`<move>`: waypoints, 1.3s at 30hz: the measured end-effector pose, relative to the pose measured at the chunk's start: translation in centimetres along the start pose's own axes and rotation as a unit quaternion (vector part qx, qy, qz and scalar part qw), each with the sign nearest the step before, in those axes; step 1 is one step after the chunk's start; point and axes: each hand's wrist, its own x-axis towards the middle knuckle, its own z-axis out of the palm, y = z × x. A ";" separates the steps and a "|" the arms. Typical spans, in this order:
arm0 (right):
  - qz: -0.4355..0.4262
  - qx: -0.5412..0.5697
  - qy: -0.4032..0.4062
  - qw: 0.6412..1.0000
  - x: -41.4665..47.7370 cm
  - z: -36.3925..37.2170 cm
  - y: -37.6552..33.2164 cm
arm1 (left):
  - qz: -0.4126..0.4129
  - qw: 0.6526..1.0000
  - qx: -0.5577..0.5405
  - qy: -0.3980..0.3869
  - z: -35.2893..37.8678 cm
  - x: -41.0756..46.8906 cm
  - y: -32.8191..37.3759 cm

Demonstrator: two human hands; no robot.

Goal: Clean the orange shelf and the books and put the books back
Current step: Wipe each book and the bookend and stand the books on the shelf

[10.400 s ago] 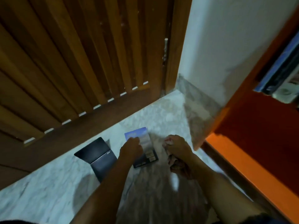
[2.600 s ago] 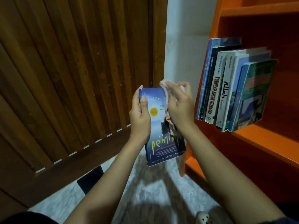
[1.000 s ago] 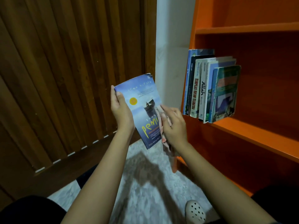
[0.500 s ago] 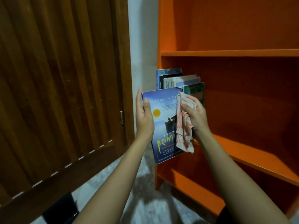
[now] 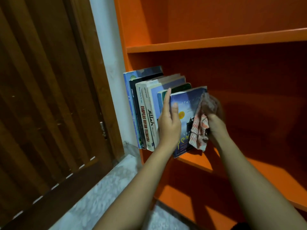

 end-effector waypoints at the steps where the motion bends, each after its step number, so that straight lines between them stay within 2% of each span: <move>1: -0.007 0.004 -0.007 1.000 0.6 0.2 0.2 | 0.014 1.000 0.015 0.005 0.3 0.2 -0.4; 12: 0.006 0.004 -0.025 1.000 3.7 0.8 2.4 | 0.146 0.976 0.133 0.093 0.4 1.4 -1.1; 18: 0.011 0.002 -0.029 1.000 3.1 1.4 2.7 | 0.180 0.956 0.220 0.067 -0.3 1.7 -1.0; 26: 0.012 -0.016 0.007 1.000 2.2 2.0 3.1 | 0.196 0.940 0.269 0.071 -1.1 1.6 -1.0; 39: 0.014 -0.046 0.037 0.998 0.9 0.1 1.9 | 0.145 0.947 0.288 -0.008 -1.8 1.2 0.9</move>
